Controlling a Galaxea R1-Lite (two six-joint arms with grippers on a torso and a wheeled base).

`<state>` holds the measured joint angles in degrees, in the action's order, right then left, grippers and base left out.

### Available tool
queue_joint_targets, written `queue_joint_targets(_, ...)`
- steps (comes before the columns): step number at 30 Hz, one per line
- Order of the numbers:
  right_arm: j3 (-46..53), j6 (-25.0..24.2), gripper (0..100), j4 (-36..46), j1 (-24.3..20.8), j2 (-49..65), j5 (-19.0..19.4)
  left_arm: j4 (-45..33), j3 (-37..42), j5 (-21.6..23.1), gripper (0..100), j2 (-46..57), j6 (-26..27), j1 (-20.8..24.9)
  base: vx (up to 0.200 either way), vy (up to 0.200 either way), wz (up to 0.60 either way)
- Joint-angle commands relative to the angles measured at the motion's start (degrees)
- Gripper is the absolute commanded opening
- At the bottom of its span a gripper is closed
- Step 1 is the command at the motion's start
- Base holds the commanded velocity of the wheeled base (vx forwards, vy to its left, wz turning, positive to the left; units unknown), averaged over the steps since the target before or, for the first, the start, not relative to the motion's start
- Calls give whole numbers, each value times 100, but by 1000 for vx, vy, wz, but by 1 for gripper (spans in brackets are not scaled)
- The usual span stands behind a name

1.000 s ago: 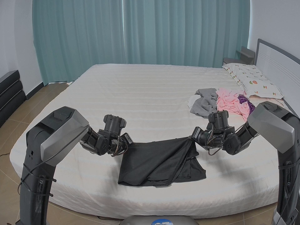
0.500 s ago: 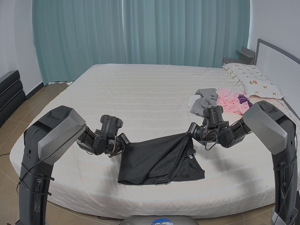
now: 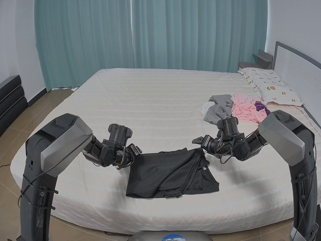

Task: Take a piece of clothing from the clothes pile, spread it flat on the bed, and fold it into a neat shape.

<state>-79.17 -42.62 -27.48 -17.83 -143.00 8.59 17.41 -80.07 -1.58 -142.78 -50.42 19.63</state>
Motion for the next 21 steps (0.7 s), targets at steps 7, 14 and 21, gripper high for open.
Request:
queue_joint_targets(7,1791,43,100,-900,193,1415,556,35,861,607,100,1076,-73,-214,0,0,0)
queue_joint_targets(14,3127,192,100,-1585,17,2021,951,43,1652,1152,100,1947,-513,-416,0,0,0)
queue_joint_targets(21,3953,395,100,-2016,-370,2012,1048,413,2443,1354,100,2316,-697,-433,0,0,0)
